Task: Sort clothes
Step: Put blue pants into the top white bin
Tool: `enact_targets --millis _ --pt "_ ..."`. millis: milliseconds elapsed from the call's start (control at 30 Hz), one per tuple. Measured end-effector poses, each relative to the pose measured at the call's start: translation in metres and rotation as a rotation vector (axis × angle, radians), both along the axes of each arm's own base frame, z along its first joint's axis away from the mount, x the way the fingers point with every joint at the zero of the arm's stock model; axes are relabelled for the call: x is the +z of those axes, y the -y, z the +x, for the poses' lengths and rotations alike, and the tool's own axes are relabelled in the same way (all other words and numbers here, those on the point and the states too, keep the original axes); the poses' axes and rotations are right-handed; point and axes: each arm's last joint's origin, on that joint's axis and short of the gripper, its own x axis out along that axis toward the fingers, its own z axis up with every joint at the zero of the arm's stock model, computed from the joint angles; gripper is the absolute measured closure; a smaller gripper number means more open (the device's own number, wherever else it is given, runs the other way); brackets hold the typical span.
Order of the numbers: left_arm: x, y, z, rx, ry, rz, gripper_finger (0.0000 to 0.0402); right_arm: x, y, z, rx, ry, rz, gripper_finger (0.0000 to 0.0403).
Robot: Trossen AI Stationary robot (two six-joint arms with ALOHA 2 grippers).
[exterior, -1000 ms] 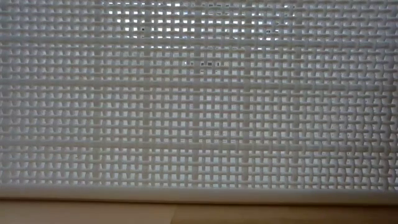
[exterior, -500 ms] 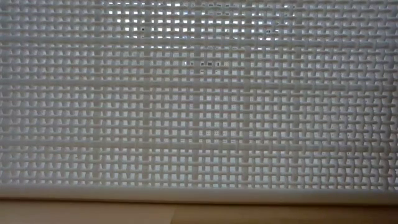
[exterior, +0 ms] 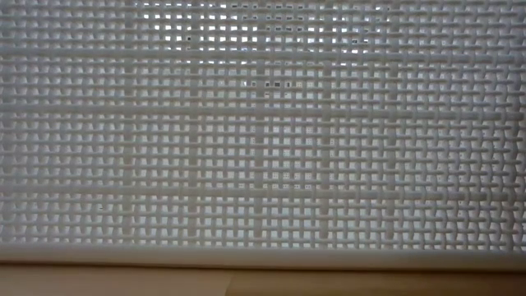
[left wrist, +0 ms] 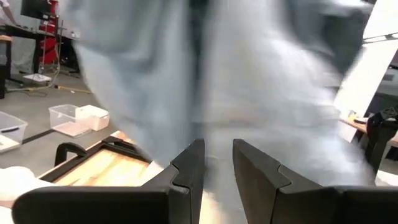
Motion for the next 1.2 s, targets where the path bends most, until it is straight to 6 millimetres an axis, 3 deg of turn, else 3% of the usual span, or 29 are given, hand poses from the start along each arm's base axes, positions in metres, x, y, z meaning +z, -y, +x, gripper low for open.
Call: enact_targets --millis 300,400,633,867,1200 --pt "0.011 0.003 -0.003 -0.101 0.117 0.002 0.0321 0.002 0.059 0.002 -0.193 0.061 0.048 0.0367" --pt "0.013 0.005 -0.004 -0.11 0.134 0.036 0.0321 -0.002 0.073 0.015 -0.222 0.102 0.061 0.0367" --pt "0.018 0.006 -0.006 -0.128 0.191 0.057 0.0321 -0.017 0.098 0.064 -0.202 0.103 0.111 0.0367" --pt "0.035 0.005 -0.017 -0.145 0.385 0.151 0.0321 -0.019 0.116 0.119 -0.093 0.114 0.114 0.0366" --pt "0.045 -0.001 -0.035 -0.113 0.496 0.186 0.0321 -0.035 0.143 0.176 -0.062 0.082 0.138 0.0365"
